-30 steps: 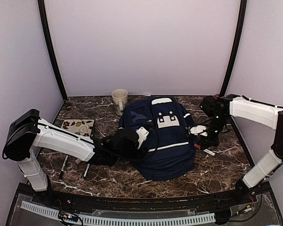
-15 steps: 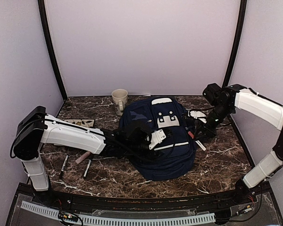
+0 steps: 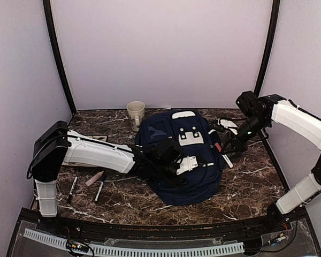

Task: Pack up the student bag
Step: Pick up the upper front pocket of the bag, then place the pen in the upper front pocket of the bag.

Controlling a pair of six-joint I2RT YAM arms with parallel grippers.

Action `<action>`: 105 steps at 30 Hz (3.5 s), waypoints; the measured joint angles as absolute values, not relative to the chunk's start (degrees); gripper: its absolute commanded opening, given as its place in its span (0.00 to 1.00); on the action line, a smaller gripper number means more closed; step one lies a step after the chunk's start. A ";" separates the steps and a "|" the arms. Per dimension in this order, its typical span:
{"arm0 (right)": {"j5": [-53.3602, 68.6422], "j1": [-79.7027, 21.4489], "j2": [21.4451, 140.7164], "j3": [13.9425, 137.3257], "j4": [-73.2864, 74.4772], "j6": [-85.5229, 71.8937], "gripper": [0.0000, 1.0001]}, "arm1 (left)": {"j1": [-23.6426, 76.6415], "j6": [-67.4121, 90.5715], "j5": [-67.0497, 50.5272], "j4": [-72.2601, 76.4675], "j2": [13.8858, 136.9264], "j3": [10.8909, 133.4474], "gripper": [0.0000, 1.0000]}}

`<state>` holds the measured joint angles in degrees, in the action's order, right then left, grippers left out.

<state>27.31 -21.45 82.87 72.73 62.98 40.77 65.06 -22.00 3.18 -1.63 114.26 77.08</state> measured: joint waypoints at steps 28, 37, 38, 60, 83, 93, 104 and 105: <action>30.06 -22.87 78.91 72.27 63.16 42.00 0.02 | 67.46 -24.82 11.49 5.67 110.89 72.95 0.00; 25.06 -38.85 73.43 67.72 63.05 45.01 0.02 | 58.63 -12.86 -4.03 7.22 107.61 74.76 0.00; 23.99 -39.97 73.58 67.72 62.76 45.12 0.02 | 58.24 -11.84 -5.13 7.14 107.68 75.20 0.00; -10.07 -58.89 88.03 74.61 45.95 49.54 0.02 | 49.34 5.45 -27.88 6.48 109.78 82.11 0.00; -30.74 -58.33 97.41 60.75 9.76 61.06 0.44 | 45.98 7.55 -34.94 7.77 109.93 82.32 0.00; -16.51 -56.99 87.81 66.72 25.85 48.36 0.50 | 43.24 13.30 -38.83 9.34 110.52 81.06 0.07; 3.55 -56.40 76.09 62.43 36.80 42.04 0.53 | 43.24 13.87 -37.54 7.03 110.59 80.90 0.08; 5.04 -55.81 74.76 61.91 37.21 41.56 0.53 | 43.24 13.89 -37.56 6.85 110.59 80.84 0.08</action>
